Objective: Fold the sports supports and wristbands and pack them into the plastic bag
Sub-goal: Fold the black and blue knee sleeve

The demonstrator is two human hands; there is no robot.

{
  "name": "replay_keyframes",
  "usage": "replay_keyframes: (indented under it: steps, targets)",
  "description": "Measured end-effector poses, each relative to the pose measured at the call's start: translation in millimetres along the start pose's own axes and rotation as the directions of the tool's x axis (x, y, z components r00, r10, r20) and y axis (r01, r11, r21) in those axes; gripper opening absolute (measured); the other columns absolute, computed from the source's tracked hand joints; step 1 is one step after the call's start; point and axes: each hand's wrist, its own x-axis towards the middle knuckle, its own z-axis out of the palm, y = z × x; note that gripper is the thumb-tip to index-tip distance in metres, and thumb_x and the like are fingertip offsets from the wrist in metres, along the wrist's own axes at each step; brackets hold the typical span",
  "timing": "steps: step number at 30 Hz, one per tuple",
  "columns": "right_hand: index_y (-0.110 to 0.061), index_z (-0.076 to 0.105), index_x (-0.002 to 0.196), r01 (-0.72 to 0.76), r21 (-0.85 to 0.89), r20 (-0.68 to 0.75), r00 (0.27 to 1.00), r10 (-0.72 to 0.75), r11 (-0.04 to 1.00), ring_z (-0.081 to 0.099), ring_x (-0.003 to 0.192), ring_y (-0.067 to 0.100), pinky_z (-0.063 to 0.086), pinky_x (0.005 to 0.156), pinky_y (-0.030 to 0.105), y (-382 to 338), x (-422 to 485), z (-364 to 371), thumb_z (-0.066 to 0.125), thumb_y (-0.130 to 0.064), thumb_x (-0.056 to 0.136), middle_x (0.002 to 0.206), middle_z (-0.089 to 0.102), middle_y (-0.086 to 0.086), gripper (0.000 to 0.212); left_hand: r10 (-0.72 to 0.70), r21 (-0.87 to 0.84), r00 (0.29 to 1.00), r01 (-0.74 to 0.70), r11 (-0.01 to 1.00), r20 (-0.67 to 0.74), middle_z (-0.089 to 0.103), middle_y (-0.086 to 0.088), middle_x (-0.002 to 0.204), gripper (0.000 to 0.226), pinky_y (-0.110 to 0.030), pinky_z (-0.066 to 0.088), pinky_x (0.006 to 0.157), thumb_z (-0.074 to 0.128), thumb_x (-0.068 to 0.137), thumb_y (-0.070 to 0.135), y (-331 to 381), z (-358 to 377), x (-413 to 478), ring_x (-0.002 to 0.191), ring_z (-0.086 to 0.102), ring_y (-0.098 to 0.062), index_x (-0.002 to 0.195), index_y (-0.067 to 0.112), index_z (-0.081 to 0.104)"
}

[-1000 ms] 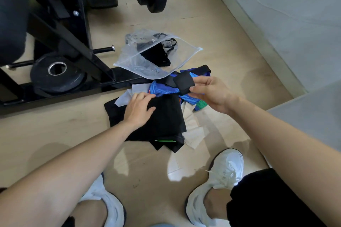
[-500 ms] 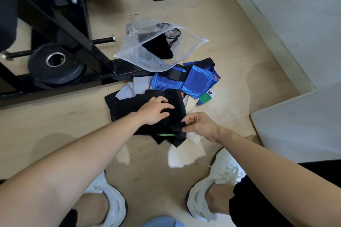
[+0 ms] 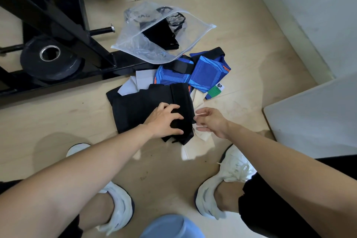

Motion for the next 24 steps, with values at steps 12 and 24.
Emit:
replay_keyframes:
  steps: [12,24]
  targets:
    - [-0.008,0.062,0.125,0.220,0.036,0.152,0.963,-0.223,0.975,0.068,0.064,0.022,0.060,0.069,0.031,-49.7,-10.1,11.3,0.071,0.000,0.086,0.080,0.066,0.019,0.040,-0.120,-0.277,0.948,0.036,0.960,-0.293,0.064,0.014,0.122,0.059,-0.035,0.047,0.094,0.075,0.080,0.056,15.1,-8.8,-5.2,0.114,0.055,-0.011,0.130,0.030,0.059]
    - [-0.014,0.071,0.113,0.402,-0.455,0.307,0.909,-0.284,0.795,0.056,0.064,-0.004,0.042,0.058,0.009,-118.7,-28.5,-1.6,0.068,-0.016,0.089,0.081,0.063,-0.013,0.024,-0.151,-0.866,0.983,-0.011,0.500,-0.100,0.077,0.002,0.104,0.016,-0.022,0.054,0.089,0.062,0.098,0.007,-0.9,-108.8,-17.2,0.098,0.072,-0.009,0.110,0.011,0.072]
